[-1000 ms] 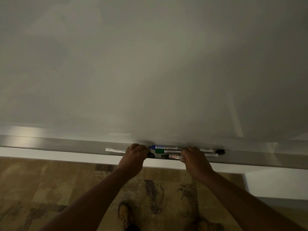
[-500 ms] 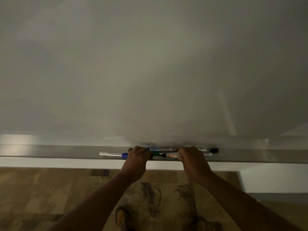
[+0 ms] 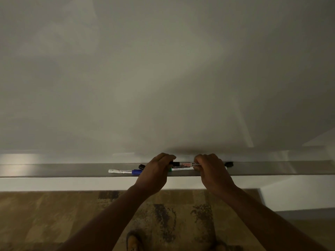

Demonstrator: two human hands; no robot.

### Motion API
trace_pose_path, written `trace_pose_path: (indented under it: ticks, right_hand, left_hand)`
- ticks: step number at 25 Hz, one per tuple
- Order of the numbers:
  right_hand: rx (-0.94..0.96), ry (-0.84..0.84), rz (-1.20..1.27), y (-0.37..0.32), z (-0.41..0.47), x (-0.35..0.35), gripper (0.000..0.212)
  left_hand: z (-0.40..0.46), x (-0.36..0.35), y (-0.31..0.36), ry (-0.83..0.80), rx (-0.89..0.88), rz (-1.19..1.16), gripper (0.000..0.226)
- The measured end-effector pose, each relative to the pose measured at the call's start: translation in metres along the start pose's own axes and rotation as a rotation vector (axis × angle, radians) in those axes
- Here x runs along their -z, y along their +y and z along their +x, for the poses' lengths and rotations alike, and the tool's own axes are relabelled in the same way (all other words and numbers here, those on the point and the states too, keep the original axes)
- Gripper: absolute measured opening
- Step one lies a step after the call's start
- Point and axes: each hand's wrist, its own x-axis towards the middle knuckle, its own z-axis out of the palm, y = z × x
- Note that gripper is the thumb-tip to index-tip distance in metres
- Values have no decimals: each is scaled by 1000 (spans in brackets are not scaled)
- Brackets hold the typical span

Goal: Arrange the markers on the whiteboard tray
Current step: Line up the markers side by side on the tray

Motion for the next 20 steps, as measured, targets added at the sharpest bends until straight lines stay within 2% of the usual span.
trace_pose_path:
  ticks: [2, 5, 7, 13, 20]
  right_hand:
    - [-3, 26, 79, -4, -1, 8, 6]
    - [38, 43, 323, -11, 0, 22, 6]
    - [66, 48, 443, -19, 2, 33, 11]
    - [197, 140, 457, -41, 4, 61, 15]
    - [265, 252, 333, -43, 9, 79, 25]
  left_hand:
    - [3, 3, 7, 73, 79, -117, 26]
    - [9, 12, 21, 199, 324, -419, 19]
    - [14, 17, 30, 265, 370, -516, 10]
    - [23, 31, 63, 351, 286, -550, 51]
    - [31, 48, 73, 300, 411, -536, 65]
